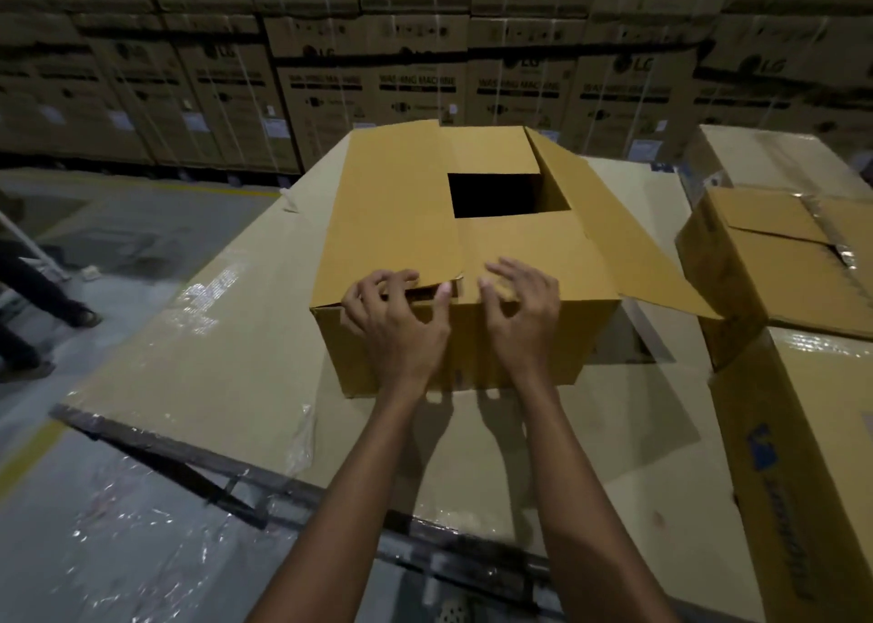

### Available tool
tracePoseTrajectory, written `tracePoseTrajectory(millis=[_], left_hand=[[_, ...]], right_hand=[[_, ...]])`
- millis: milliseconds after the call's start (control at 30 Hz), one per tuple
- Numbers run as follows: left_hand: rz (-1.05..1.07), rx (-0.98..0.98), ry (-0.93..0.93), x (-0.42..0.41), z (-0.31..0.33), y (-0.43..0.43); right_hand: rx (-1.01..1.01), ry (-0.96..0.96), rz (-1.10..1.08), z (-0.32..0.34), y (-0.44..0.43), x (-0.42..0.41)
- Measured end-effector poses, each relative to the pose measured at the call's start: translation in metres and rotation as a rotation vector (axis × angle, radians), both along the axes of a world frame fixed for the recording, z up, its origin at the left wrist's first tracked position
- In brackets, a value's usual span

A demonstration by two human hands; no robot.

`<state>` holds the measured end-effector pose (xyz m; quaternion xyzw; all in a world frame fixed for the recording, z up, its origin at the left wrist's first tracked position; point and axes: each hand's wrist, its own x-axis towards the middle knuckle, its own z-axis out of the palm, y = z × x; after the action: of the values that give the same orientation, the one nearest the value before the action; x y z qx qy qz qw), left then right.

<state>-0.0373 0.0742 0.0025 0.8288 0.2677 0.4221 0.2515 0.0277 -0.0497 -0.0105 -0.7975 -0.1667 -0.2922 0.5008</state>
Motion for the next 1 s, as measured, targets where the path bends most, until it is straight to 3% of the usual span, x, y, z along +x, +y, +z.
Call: tracePoseTrajectory(millis=[100,167,267,367,433,533,600,733,800,900,967,1000], left_hand=[[-0.032,0.139,0.183,0.015,0.004,0.005],[-0.070,0.207,0.211,0.021,0.007,0.010],[-0.079,0.316,0.086,0.022,0.013,0.024],[-0.059,0.394,-0.097,0.016,0.030,0.049],[0.029,0.240,-0.255,0.010,0.053,0.075],[0.245,-0.206,-0.478,-0.005,0.080,0.119],[0.371,-0.417,-0.577,-0.018,0.072,0.147],[0.416,-0.929,-0.687,-0.043,0.025,0.174],[0.448,-1.117,-0.617,-0.049,0.002,0.174],[0.424,-1.250,-0.445,-0.053,-0.024,0.163],[0.371,-1.271,-0.251,-0.055,-0.033,0.158],[0.367,-1.210,-0.060,-0.058,-0.030,0.155]], right_hand=[[0.243,0.226,-0.291,0.010,-0.031,0.003],[0.373,0.462,-0.447,0.014,-0.053,0.010],[0.405,0.675,-0.370,0.014,-0.076,0.022],[0.392,0.694,-0.252,0.015,-0.085,0.030],[0.384,0.663,-0.226,0.014,-0.085,0.034],[0.402,0.612,-0.224,0.010,-0.082,0.037],[0.427,0.609,-0.219,0.007,-0.081,0.037],[0.449,0.653,-0.233,0.008,-0.084,0.034],[0.443,0.645,-0.223,0.005,-0.086,0.033],[0.400,0.601,-0.219,0.000,-0.088,0.031],[0.307,0.582,-0.245,-0.004,-0.086,0.027],[0.262,0.591,-0.289,-0.004,-0.083,0.025]])
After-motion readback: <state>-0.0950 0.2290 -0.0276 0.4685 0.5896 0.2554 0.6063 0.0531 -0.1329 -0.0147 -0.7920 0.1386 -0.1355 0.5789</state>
